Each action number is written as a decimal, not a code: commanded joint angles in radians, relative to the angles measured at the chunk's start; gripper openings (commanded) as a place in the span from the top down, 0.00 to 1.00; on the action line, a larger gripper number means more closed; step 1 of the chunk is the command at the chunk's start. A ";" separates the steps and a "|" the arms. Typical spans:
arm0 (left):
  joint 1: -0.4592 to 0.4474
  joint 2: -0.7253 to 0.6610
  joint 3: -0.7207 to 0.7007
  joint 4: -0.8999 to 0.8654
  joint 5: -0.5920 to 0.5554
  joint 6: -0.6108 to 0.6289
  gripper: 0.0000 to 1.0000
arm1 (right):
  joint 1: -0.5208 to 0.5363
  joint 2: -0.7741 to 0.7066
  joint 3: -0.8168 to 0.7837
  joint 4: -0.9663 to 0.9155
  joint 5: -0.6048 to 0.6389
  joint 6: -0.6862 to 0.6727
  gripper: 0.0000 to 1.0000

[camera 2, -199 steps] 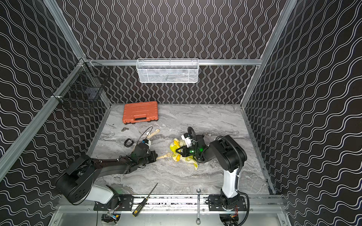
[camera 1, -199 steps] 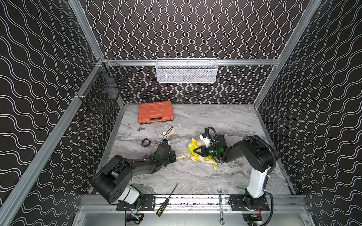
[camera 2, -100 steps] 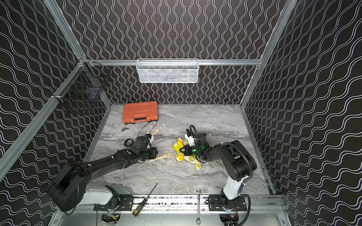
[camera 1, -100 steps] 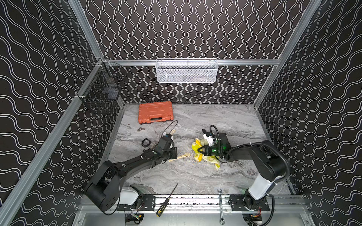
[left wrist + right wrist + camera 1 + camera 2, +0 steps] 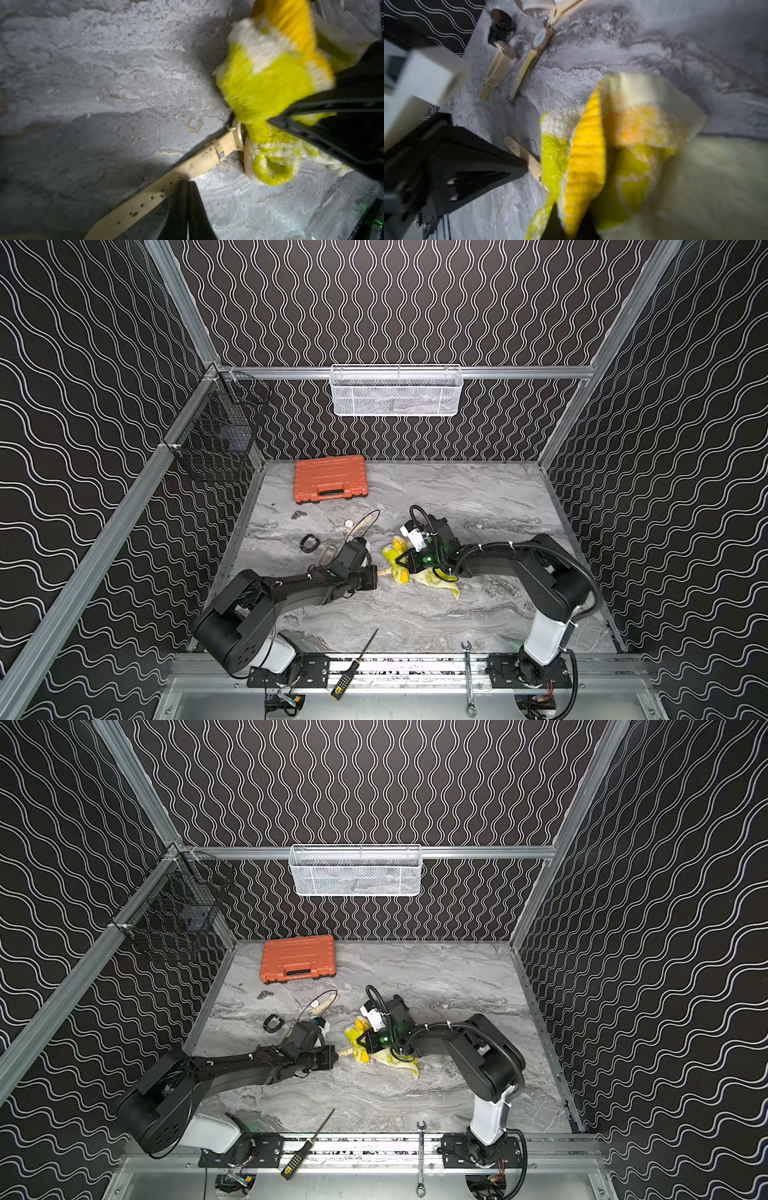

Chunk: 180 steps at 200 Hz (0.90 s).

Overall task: Wipe the watch dial
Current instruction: Wipe the dirt from the watch dial.

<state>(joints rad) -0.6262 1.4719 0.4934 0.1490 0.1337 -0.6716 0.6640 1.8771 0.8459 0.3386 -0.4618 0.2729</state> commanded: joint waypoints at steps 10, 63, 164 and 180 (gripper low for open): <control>0.004 0.030 -0.032 -0.105 -0.045 -0.043 0.94 | -0.003 0.067 -0.037 -0.022 0.086 -0.007 1.00; 0.010 0.035 -0.049 -0.097 -0.047 -0.065 0.95 | 0.013 -0.026 -0.224 0.001 0.332 -0.035 1.00; -0.005 -0.084 0.025 -0.181 -0.069 0.067 0.85 | 0.001 -0.425 -0.246 -0.094 0.399 -0.061 1.00; -0.038 -0.139 0.091 -0.243 -0.110 0.181 0.81 | -0.001 -0.509 -0.247 -0.141 0.414 -0.040 1.00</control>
<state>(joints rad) -0.6319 1.3918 0.5121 0.0566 0.0780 -0.6724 0.6659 1.4570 0.6033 0.2852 -0.0834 0.2092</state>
